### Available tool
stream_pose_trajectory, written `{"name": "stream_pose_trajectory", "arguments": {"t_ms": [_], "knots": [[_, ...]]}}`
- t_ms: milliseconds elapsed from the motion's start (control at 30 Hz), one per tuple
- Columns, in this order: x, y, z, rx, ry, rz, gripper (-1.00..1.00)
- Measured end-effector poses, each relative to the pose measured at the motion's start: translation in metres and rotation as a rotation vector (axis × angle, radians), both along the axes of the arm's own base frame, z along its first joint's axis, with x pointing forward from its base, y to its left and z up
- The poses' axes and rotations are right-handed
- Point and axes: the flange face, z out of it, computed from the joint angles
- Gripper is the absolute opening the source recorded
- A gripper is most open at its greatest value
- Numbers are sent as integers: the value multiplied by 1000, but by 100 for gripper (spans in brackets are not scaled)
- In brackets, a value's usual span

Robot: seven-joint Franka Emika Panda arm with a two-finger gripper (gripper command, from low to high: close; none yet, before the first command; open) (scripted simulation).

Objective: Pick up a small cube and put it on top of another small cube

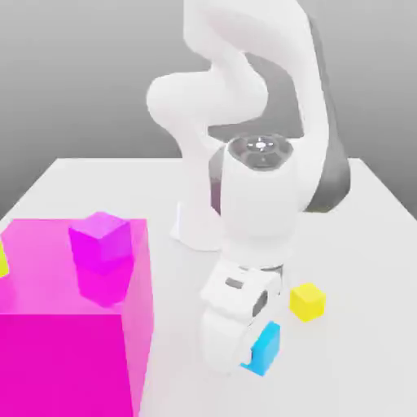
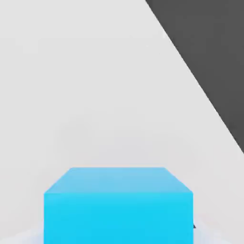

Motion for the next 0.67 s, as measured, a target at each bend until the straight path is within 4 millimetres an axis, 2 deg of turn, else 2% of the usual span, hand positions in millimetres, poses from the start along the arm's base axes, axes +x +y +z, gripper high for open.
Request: {"name": "stream_pose_trajectory", "arguments": {"t_ms": [33,133,300,367,567,600,667], "knots": [[-16,19,4,3,1,52,-100],[-60,52,15,3,-2,163,-100],[-131,76,28,-30,-35,318,-100],[-142,80,19,-39,-43,346,-100],[-145,81,-29,-43,-46,355,-100],[-146,80,-35,-43,-46,354,100],[-144,78,-35,-43,-46,348,100]]}}
